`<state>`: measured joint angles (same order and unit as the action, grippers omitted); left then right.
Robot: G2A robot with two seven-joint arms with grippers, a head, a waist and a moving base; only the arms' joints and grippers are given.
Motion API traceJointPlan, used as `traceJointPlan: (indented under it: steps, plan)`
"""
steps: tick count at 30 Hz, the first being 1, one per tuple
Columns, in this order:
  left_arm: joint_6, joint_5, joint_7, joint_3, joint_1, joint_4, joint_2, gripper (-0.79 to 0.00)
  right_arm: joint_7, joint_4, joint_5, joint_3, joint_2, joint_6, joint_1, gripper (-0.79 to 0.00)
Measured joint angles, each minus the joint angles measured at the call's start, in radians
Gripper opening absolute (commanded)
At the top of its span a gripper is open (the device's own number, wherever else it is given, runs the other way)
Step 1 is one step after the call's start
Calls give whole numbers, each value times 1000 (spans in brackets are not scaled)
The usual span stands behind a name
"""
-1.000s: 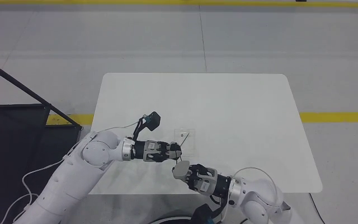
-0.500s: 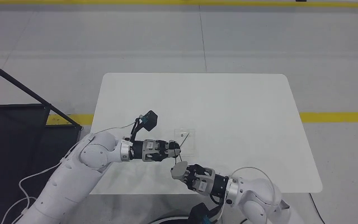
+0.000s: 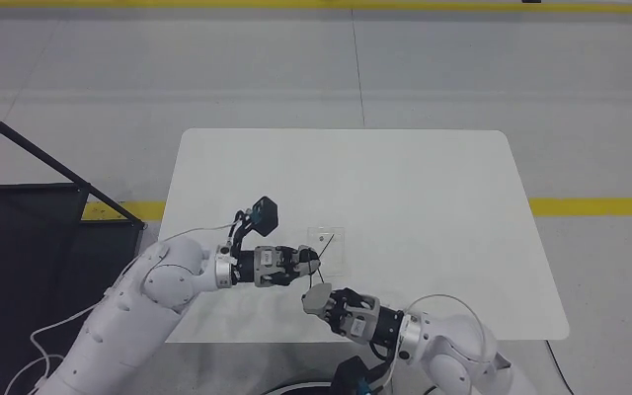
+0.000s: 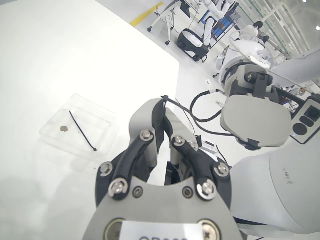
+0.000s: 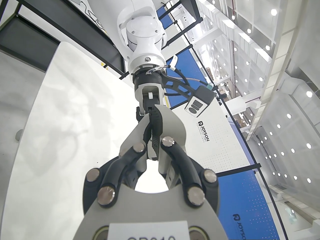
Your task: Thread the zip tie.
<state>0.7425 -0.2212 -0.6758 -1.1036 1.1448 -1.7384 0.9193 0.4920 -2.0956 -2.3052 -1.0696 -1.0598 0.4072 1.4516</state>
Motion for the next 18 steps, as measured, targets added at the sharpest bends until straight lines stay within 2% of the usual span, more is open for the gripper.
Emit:
traceJointPlan:
  steps: [18]
  plan:
    - [8,-142,102,-23,49,-44,2,-785,-43,6,72,-17,-1,-62,9,-785]
